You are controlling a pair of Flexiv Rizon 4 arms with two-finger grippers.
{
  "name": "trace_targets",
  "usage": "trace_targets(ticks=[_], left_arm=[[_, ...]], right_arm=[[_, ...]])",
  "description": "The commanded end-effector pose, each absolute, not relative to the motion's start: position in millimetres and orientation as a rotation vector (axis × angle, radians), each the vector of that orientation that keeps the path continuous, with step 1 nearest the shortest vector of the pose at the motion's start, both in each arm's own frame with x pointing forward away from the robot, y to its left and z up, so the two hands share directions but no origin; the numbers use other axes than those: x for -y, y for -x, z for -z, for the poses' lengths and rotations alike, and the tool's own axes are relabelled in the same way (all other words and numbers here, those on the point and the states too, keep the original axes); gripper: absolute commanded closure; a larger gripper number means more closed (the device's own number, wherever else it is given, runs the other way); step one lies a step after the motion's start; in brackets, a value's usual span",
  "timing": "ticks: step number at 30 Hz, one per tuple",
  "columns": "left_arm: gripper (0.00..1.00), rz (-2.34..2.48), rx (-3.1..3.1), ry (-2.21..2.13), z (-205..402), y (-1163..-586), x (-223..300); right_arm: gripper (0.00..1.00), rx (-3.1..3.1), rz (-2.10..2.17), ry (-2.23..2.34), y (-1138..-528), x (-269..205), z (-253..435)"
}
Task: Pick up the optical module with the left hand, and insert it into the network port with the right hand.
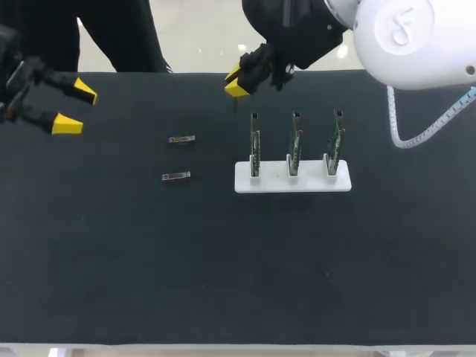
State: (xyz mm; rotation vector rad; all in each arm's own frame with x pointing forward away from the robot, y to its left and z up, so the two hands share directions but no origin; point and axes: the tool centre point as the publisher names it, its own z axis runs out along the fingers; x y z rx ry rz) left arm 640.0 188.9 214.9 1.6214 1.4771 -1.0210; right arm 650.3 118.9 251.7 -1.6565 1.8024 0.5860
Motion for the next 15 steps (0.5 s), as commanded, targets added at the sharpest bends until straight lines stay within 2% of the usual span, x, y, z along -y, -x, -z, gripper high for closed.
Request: trace_targets(ticks=[1, 15], left_arm=[[0.0, 1.026, -1.477, -1.626, -214.1, -642.6, -188.6], [0.0, 1.026, -1.477, -1.626, -214.1, -642.6, -188.6]], right_arm=[[1.0, -1.801, -0.587, 1.657, -650.3, -118.6, -251.8], [1.0, -1.801, -0.597, 1.636, -654.3, -117.9, -248.2]])
